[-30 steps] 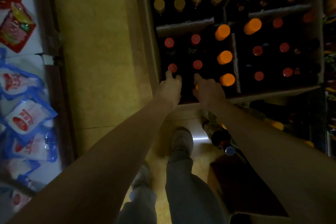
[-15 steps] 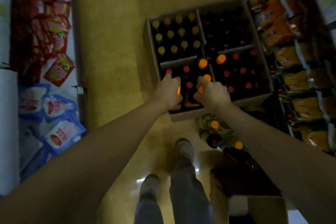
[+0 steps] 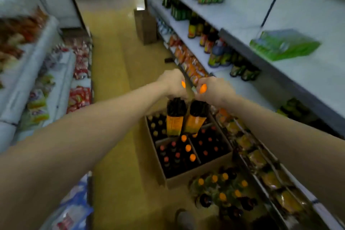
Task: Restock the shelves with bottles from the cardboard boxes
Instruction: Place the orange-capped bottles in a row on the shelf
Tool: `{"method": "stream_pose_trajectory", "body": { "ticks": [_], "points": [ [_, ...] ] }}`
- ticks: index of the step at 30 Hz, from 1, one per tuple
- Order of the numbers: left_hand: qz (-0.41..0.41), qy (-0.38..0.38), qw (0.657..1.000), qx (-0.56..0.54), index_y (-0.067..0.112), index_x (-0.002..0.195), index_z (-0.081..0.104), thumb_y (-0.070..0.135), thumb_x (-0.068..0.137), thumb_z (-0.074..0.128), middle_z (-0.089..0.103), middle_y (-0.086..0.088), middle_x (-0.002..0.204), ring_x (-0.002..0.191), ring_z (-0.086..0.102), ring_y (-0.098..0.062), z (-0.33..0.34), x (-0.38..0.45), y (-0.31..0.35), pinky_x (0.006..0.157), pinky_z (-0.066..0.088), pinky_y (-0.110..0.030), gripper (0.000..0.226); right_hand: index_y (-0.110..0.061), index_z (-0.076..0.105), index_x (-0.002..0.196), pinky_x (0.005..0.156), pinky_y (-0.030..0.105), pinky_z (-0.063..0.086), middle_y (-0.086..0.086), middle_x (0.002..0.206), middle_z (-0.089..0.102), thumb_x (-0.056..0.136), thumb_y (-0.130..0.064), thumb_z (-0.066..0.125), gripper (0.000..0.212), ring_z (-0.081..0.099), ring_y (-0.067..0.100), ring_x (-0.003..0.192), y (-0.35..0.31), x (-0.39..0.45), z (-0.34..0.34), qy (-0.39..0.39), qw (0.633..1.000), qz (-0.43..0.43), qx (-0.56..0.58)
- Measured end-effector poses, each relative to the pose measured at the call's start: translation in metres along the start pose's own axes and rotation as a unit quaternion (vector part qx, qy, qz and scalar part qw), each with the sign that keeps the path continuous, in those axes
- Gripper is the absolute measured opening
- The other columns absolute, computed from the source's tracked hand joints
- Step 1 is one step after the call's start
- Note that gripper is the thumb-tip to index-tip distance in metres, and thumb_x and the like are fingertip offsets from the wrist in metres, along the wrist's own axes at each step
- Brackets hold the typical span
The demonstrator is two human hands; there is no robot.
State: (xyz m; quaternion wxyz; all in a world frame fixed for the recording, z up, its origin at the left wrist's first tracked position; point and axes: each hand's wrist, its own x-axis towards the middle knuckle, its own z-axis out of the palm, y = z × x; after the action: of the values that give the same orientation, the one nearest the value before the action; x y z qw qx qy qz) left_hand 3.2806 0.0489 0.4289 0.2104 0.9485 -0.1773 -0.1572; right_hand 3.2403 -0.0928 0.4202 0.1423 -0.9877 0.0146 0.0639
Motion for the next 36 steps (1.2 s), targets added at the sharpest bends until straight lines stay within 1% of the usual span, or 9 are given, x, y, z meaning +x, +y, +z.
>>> {"method": "stream_pose_trajectory", "body": {
  "ticks": [3,6,10,14,17,21,25,31,36],
  "points": [
    [0.039,0.039,0.999,0.001,0.006,0.083,0.069,0.019,0.069,0.077,0.066,-0.012,0.08,0.069,0.064,-0.026,-0.066,-0.031,0.042,0.06,0.055,-0.033,0.021,-0.016,0.056,0.089,0.068,0.037,0.045,0.011,0.097,0.061,0.085,-0.034,0.065,0.02,0.058,0.031,0.089,-0.02,-0.031,-0.078,0.054,0.998,-0.006,-0.011],
    [0.062,0.076,0.995,0.001,0.011,0.067,0.054,0.013,0.07,0.073,0.049,-0.008,0.061,0.054,0.05,-0.024,-0.128,-0.071,0.09,0.05,0.042,-0.029,0.02,-0.017,0.056,0.088,0.066,0.031,0.041,0.01,0.091,0.057,0.086,-0.031,0.064,0.016,0.052,0.027,0.082,-0.038,-0.072,-0.157,0.101,0.995,-0.009,-0.003],
    [0.117,0.105,0.987,0.016,0.009,0.069,0.053,0.015,0.077,0.071,0.044,-0.005,0.058,0.049,0.044,-0.018,-0.201,-0.133,0.163,0.047,0.037,-0.028,0.021,-0.014,0.056,0.084,0.067,0.034,0.046,0.009,0.079,0.056,0.088,-0.03,0.062,0.017,0.054,0.024,0.072,-0.052,-0.14,-0.257,0.159,0.987,0.015,0.015],
    [0.164,0.158,0.974,0.012,0.007,0.065,0.057,0.011,0.072,0.073,0.046,-0.006,0.053,0.043,0.044,-0.02,-0.257,-0.197,0.237,0.044,0.036,-0.024,0.017,-0.014,0.053,0.071,0.051,0.024,0.044,0.006,0.065,0.054,0.082,-0.022,0.064,0.017,0.055,0.02,0.053,-0.049,-0.219,-0.344,0.249,0.965,0.043,0.068],
    [0.199,0.191,0.961,-0.007,0.01,0.061,0.054,0.01,0.075,0.071,0.046,-0.006,0.058,0.045,0.04,-0.018,-0.28,-0.248,0.288,0.042,0.031,-0.021,0.022,-0.014,0.055,0.073,0.035,0.014,0.034,0.006,0.06,0.049,0.081,-0.017,0.063,0.012,0.048,0.013,0.04,-0.041,-0.282,-0.392,0.297,0.951,0.058,0.068],
    [0.244,0.203,0.948,-0.035,0.007,0.061,0.049,0.004,0.076,0.067,0.041,-0.007,0.059,0.046,0.036,-0.017,-0.282,-0.309,0.354,0.036,0.028,-0.018,0.023,-0.012,0.056,0.075,0.032,0.013,0.027,0.003,0.057,0.048,0.081,-0.019,0.062,0.011,0.046,0.014,0.041,-0.025,-0.375,-0.426,0.34,0.936,0.079,0.046],
    [0.282,0.179,0.942,-0.04,0.004,0.068,0.054,0.001,0.075,0.065,0.043,-0.006,0.057,0.042,0.038,-0.016,-0.264,-0.367,0.428,0.035,0.027,-0.015,0.014,-0.014,0.059,0.076,0.042,0.018,0.034,0.003,0.059,0.052,0.079,-0.022,0.063,0.009,0.051,0.015,0.044,0.009,-0.469,-0.445,0.374,0.92,0.116,0.029],
    [0.342,0.122,0.93,-0.065,0.005,0.067,0.05,0.004,0.079,0.065,0.045,-0.007,0.06,0.043,0.039,-0.014,-0.226,-0.431,0.527,0.031,0.027,-0.012,0.019,-0.012,0.057,0.071,0.031,0.013,0.027,0.003,0.053,0.049,0.08,-0.023,0.064,0.016,0.047,0.015,0.04,0.055,-0.594,-0.471,0.414,0.892,0.183,0.008],
    [0.399,0.076,0.911,-0.073,0.006,0.069,0.049,0.006,0.078,0.065,0.047,-0.007,0.063,0.045,0.041,-0.015,-0.199,-0.47,0.589,0.032,0.029,-0.012,0.018,-0.011,0.055,0.074,0.043,0.021,0.034,0.006,0.054,0.051,0.081,-0.022,0.06,0.014,0.045,0.017,0.042,0.074,-0.677,-0.482,0.436,0.862,0.257,-0.03]
  ]
}}
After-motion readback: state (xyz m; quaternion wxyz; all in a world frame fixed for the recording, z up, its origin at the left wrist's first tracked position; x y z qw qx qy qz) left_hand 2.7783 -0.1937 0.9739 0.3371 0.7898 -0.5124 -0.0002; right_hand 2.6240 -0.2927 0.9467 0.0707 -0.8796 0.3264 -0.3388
